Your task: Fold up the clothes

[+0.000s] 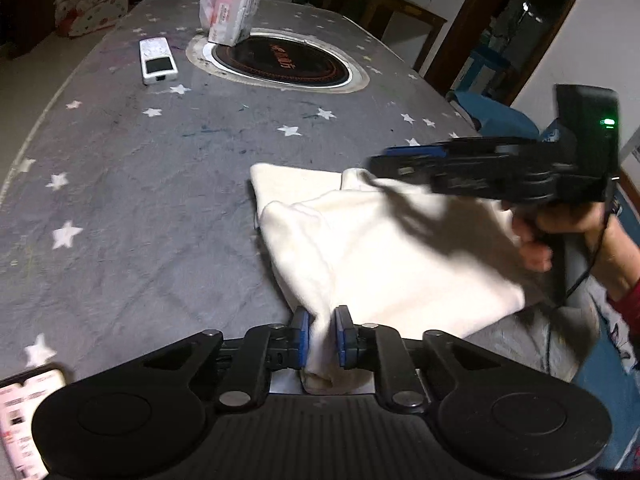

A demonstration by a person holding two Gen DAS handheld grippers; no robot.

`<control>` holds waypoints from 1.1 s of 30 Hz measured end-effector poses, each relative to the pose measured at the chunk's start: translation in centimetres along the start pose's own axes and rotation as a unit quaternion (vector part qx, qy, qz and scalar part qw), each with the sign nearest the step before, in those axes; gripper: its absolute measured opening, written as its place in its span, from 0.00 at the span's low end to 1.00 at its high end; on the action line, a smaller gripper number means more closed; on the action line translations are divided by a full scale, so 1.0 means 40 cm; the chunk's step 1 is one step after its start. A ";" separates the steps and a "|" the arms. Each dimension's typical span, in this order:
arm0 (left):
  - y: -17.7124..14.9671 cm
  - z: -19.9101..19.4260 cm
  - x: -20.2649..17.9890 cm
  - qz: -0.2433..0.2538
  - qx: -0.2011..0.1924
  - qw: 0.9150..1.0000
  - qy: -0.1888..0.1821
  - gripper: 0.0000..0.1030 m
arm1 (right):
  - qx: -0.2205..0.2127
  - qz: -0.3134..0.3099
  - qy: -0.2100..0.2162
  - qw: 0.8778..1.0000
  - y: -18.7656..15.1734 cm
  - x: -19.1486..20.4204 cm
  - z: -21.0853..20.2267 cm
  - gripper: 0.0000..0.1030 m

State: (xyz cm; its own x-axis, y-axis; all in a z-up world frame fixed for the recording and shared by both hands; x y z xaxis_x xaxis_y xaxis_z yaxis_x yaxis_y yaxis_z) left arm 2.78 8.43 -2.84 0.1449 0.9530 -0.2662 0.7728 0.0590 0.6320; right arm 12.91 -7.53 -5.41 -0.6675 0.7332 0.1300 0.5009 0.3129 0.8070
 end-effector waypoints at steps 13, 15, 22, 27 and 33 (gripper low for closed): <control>0.060 -0.027 -0.042 0.006 -0.046 0.999 -0.010 0.21 | 0.008 0.060 -0.090 0.994 -0.130 -0.141 -0.162 0.07; 0.071 -0.020 -0.054 0.005 -0.050 0.999 -0.015 0.22 | -0.009 0.074 -0.093 0.993 -0.129 -0.149 -0.184 0.08; 0.102 0.056 -0.077 0.019 -0.060 0.998 0.007 0.22 | -0.003 0.074 -0.115 0.991 -0.144 -0.172 -0.191 0.08; 0.100 0.086 -0.066 0.014 -0.056 0.998 0.014 0.22 | -0.029 0.048 -0.104 0.993 -0.112 -0.127 -0.213 0.08; 0.094 0.116 -0.034 -0.004 -0.054 0.998 0.034 0.23 | -0.014 0.021 -0.067 0.997 -0.097 -0.071 -0.133 0.08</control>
State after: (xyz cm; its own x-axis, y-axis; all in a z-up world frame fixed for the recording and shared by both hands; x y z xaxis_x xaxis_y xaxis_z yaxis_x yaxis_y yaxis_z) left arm 8.36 5.98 -3.48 0.0931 0.9701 -0.2243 0.7022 0.0957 0.7055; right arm 9.94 -14.05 -5.87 -0.5661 0.8197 0.0874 0.5101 0.2650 0.8183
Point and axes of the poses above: each gripper's, at about its wrist camera, not at the fingertips, and z roughly the way its jaws point, x to its left, y to its top, the point moved 3 cm from there along z, roughly the way its jaws point, and after that the axes turned 6 degrees about -x, right-handed, at the moved point
